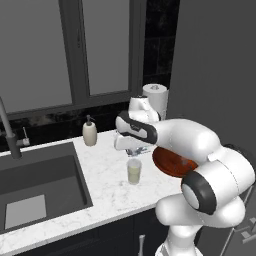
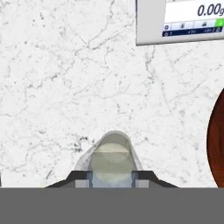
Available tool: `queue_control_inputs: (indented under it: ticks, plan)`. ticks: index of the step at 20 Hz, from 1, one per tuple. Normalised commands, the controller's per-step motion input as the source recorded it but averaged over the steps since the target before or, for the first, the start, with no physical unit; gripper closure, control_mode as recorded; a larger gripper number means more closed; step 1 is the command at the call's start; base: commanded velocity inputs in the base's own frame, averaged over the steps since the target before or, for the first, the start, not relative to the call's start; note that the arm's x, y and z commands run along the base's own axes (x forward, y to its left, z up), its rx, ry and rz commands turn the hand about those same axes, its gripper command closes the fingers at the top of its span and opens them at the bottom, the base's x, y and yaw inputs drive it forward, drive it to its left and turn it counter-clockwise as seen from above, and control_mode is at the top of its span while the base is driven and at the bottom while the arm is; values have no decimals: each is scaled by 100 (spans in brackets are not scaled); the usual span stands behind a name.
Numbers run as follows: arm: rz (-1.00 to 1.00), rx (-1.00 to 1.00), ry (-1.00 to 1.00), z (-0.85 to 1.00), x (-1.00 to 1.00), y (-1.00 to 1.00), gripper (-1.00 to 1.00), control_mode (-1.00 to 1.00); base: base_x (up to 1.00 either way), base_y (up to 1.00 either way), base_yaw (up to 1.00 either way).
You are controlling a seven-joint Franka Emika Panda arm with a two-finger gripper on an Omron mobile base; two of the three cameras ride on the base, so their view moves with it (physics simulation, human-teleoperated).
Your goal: Grab a lemon wedge from the fridge and one ice cube from the ice bowl, and put them in the glass of lemonade.
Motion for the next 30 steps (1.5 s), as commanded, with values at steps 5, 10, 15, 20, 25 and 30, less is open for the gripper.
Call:
queue_control_inputs:
  ticks: [5, 10, 15, 20, 25, 30]
  plan:
    - [0, 0, -13, 1, 0, 1, 100, -100, 0, 0, 0]
    - [0, 0, -9, -2, -10, 1, 100, -100, 0, 0, 0]
    - [0, 0, -12, 0, -23, 1, 100, -100, 0, 0, 0]
    - [0, 0, -14, 1, -25, 0, 100, -100, 0, 0, 0]
    - [0, 0, -8, 0, -8, 0, 100, -100, 0, 0, 0]
    - [0, 0, 0, -8, 0, 0, 100, -100, 0, 0, 0]
